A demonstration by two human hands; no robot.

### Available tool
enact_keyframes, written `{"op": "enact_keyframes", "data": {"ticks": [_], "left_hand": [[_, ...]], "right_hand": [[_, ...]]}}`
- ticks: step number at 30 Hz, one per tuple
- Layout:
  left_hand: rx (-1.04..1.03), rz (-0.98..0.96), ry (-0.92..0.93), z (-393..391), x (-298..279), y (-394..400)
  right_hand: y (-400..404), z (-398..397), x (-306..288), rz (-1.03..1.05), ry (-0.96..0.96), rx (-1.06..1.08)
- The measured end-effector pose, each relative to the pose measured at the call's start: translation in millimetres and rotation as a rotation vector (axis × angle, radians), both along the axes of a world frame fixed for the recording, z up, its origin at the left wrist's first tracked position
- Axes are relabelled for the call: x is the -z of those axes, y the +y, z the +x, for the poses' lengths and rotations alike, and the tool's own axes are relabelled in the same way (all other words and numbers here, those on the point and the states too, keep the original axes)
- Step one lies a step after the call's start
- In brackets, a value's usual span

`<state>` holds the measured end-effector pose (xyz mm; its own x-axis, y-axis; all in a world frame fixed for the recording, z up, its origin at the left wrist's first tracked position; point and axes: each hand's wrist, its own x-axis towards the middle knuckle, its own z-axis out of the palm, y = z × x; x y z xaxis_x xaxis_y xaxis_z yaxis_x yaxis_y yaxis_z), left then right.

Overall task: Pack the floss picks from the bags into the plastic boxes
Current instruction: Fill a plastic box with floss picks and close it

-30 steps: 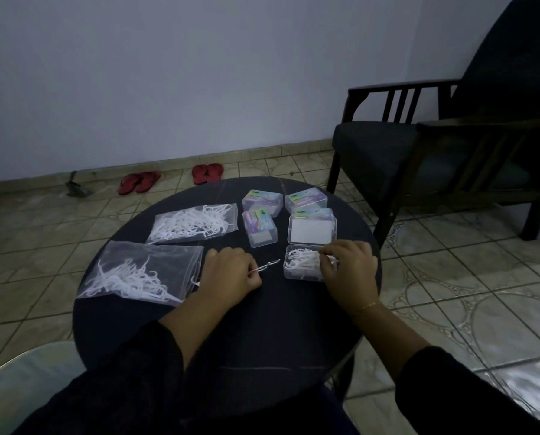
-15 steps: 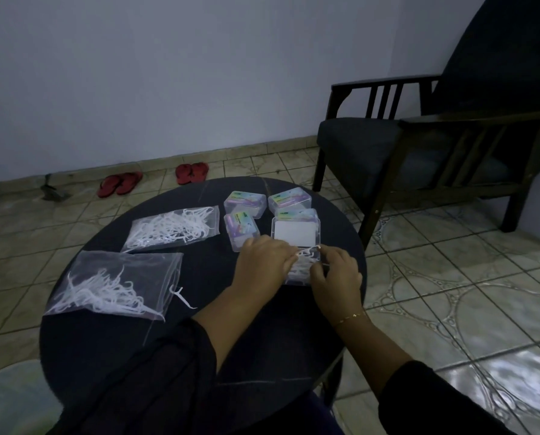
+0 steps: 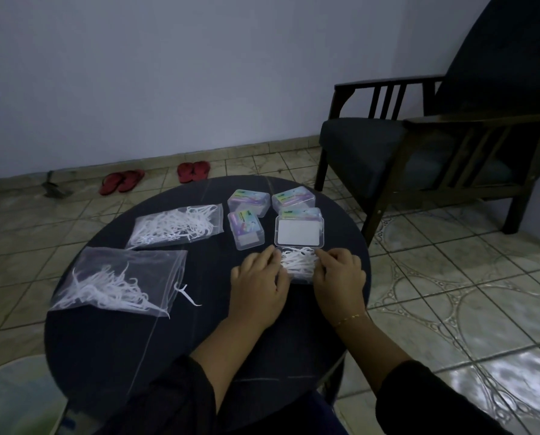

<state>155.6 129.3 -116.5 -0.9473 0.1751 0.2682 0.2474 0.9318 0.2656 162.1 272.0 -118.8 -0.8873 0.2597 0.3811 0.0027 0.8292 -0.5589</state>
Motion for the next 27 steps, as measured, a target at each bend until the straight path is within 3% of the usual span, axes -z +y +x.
{"op": "enact_keyframes", "data": {"ticks": [4,13,17,21,27], "left_hand": [[0.011,-0.045,0.003,2,0,0],[0.013,-0.044,-0.044,5,-2,0],[0.006,-0.029,-0.061,9,-4,-3],[-0.039,-0.061,-0.026,22,-6,-16],[-0.169,-0.021,0.132,50,0,-49]], "right_hand": [[0,2,0,0.057,0.056,0.005],[-3,9,-9,0.208,-0.087,-0.148],[-6,9,-9,0.2,-0.055,-0.154],[-18,14,-10,0.3,0.06,-0.153],[-71,25,-22,0.347,-0.012,-0.388]]}}
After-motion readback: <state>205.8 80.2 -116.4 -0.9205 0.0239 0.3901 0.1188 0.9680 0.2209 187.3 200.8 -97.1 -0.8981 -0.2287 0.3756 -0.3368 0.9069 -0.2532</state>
